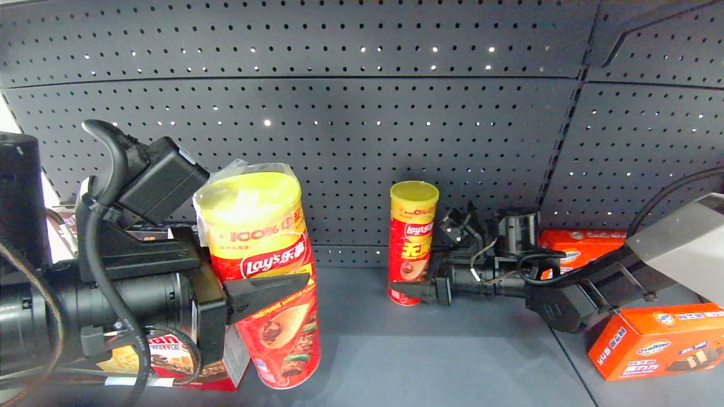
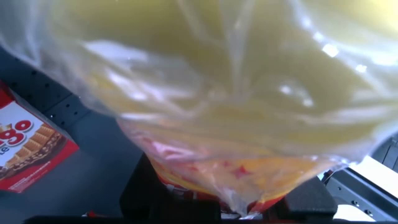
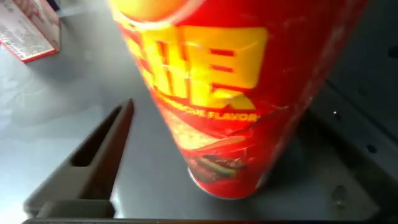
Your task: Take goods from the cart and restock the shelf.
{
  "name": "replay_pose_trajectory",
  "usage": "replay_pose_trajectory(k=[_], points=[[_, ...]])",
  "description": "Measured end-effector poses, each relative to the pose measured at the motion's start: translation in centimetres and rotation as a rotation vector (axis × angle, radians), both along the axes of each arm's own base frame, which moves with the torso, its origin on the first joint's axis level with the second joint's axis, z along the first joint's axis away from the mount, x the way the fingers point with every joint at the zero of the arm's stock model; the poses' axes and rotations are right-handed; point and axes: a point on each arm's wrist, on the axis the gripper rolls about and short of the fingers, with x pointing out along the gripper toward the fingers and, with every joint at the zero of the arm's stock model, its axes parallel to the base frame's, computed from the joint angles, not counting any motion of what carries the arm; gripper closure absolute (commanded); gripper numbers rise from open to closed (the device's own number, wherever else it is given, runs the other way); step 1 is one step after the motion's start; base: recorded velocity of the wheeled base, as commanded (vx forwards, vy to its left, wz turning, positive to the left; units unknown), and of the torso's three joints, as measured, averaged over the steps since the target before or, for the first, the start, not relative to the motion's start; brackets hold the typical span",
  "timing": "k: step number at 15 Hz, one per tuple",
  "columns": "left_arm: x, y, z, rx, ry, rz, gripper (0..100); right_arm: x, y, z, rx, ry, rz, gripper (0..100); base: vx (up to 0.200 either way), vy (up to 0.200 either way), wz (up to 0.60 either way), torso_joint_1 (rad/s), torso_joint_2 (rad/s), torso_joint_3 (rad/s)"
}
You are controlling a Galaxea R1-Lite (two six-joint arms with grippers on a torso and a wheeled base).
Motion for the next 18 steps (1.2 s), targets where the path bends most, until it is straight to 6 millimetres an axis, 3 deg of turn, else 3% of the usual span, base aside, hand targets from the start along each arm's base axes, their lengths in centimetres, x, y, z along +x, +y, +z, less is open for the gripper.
replay_pose_trajectory(k=[5, 9, 14, 18], points=[[0.0, 0.0, 0.0, 0.0, 0.0, 0.0, 100, -0.4, 0.7, -0.3, -0.005, 0.005, 0.014, 100, 0.0, 0.0, 0.0, 0.0, 0.0, 0.0], [0.0, 0.0, 0.0, -0.001, -0.001, 0.001, 100, -1.9, 0.8, 0.2, -0.023, 0.014, -0.012, 100, 0.0, 0.0, 0.0, 0.0, 0.0, 0.0], [0.0, 0.0, 0.1, 0.0, -0.003, 0.0, 100, -5.5, 0.6, 0.1, -0.035, -0.011, -0.091, 100, 0.0, 0.0, 0.0, 0.0, 0.0, 0.0], [0.0, 0.0, 0.1, 0.0, -0.005, 0.001, 100, -9.8, 1.2, 0.7, 0.013, 0.016, -0.143, 100, 0.0, 0.0, 0.0, 0.0, 0.0, 0.0]])
